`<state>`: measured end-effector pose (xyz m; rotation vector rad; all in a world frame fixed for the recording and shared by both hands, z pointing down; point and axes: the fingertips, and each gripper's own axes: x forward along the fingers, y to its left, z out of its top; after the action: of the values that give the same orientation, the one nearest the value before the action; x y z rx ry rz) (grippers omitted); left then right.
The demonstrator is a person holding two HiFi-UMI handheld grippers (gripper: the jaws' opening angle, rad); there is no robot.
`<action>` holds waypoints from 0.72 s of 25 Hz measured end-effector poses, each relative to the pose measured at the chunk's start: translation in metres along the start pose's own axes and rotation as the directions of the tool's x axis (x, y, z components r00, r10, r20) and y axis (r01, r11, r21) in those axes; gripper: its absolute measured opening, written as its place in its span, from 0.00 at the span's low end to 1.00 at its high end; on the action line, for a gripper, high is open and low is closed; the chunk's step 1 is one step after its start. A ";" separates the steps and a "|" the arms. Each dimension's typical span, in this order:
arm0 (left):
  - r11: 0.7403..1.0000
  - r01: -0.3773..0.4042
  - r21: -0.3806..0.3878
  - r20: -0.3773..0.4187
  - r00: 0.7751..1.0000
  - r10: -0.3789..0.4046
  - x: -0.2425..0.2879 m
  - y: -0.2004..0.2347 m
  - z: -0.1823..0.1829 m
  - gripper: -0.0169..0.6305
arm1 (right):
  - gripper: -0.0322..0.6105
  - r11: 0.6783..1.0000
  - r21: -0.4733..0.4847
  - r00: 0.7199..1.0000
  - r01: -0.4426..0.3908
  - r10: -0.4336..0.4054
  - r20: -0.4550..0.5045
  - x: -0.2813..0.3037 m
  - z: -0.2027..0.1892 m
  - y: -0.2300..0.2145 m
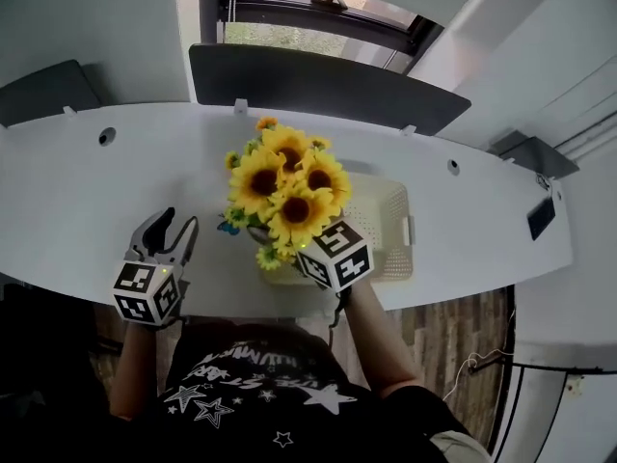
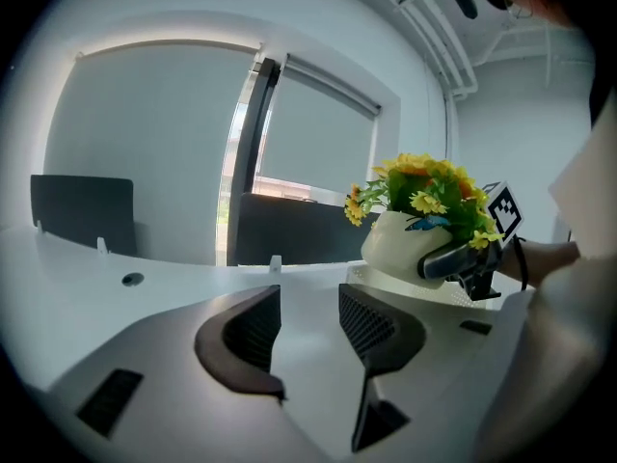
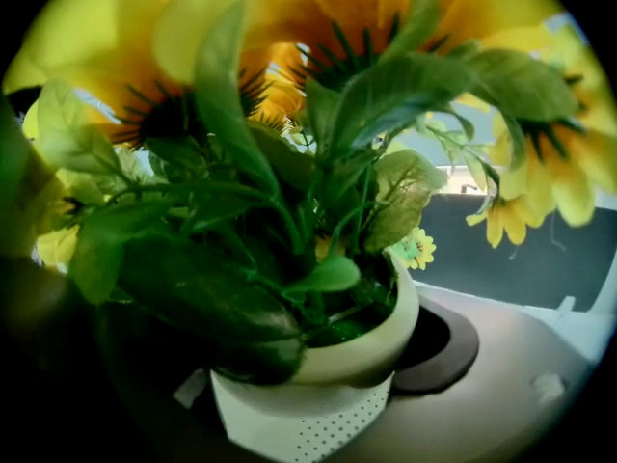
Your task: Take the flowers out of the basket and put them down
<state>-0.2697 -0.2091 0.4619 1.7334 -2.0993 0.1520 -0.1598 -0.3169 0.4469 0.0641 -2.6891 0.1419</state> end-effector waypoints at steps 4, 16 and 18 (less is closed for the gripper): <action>0.998 0.043 0.046 0.025 0.999 -0.044 0.004 0.031 0.016 0.28 | 0.86 0.998 0.045 0.998 0.054 -0.055 0.019 0.019 0.009 0.015; 0.989 0.068 0.134 0.044 0.996 -0.075 -0.008 0.122 0.032 0.12 | 0.86 0.990 0.105 0.994 0.098 -0.103 0.044 0.094 0.042 0.072; 0.987 0.065 0.149 0.046 0.996 -0.072 -0.011 0.139 0.034 0.11 | 0.86 0.988 0.113 0.993 0.107 -0.111 0.038 0.109 0.041 0.079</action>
<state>-0.4094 -0.1800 0.4508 1.9116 -2.1087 0.2505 -0.2811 -0.2455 0.4508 0.2506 -2.7121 0.2578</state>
